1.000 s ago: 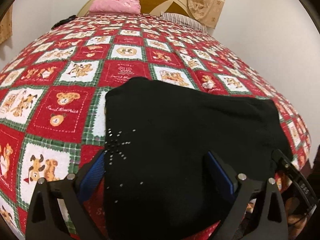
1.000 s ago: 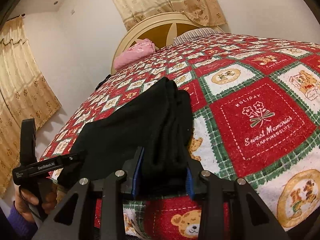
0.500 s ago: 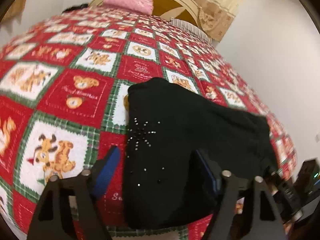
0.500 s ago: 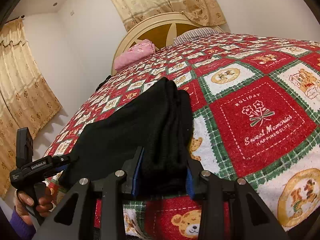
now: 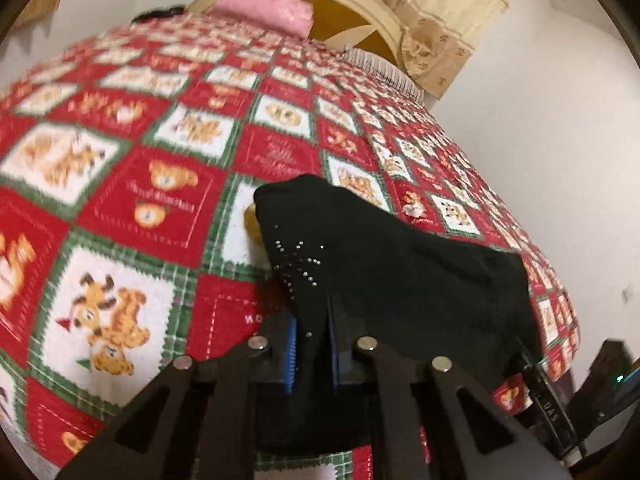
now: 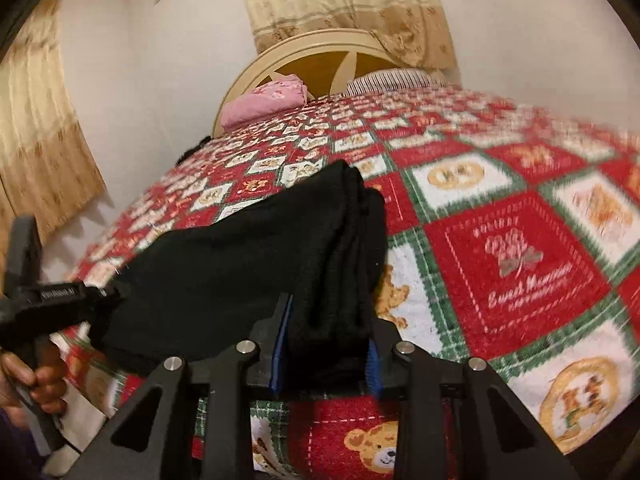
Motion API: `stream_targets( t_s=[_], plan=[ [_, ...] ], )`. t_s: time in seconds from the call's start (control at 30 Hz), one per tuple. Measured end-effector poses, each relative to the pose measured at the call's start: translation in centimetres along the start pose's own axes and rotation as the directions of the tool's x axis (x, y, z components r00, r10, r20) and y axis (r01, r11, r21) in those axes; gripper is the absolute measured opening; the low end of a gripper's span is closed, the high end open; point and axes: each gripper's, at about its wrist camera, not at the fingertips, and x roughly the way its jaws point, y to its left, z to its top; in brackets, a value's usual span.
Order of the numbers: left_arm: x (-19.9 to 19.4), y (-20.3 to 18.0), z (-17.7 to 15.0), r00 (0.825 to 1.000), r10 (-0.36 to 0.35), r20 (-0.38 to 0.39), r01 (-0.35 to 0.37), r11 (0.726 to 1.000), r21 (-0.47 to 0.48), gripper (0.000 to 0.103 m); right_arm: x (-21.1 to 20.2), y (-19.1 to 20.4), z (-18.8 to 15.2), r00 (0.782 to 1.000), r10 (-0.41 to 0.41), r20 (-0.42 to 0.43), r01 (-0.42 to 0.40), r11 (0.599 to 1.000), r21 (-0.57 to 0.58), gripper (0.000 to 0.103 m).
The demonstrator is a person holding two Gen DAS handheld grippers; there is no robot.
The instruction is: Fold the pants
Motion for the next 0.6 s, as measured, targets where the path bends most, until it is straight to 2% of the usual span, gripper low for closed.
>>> stream_targets(
  t_s=[0.1,0.23,0.4,0.6],
  plan=[
    [-0.6,-0.1,0.5,1.0,-0.006,0.028,0.006,1.0,0.017,0.013,-0.7,1.2,0.5,0.999,-0.04,0.033,0.041,0.998,-0.046,0.031],
    [-2.3,-0.6,0.8,0.994,0.016,0.104,-0.025,0.996,0.084,0.012,-1.7,3.6,1.5,0.993,-0.06,0.1,0.074,0.987,-0.14,0.03],
    [-3.8,0.5,2.2,0.984,0.045,0.173,-0.06,0.995,0.082,0.012,-2.2,6.7,3.7,0.987,0.007,0.162,0.026,0.978,-0.205,0.029],
    [-6.8,3.6,4.6,0.956,0.118,0.27,-0.134,0.99,0.039,0.012,-0.4,11.7,6.5,0.973,0.134,0.188,-0.077,0.956,-0.284,0.028]
  ],
)
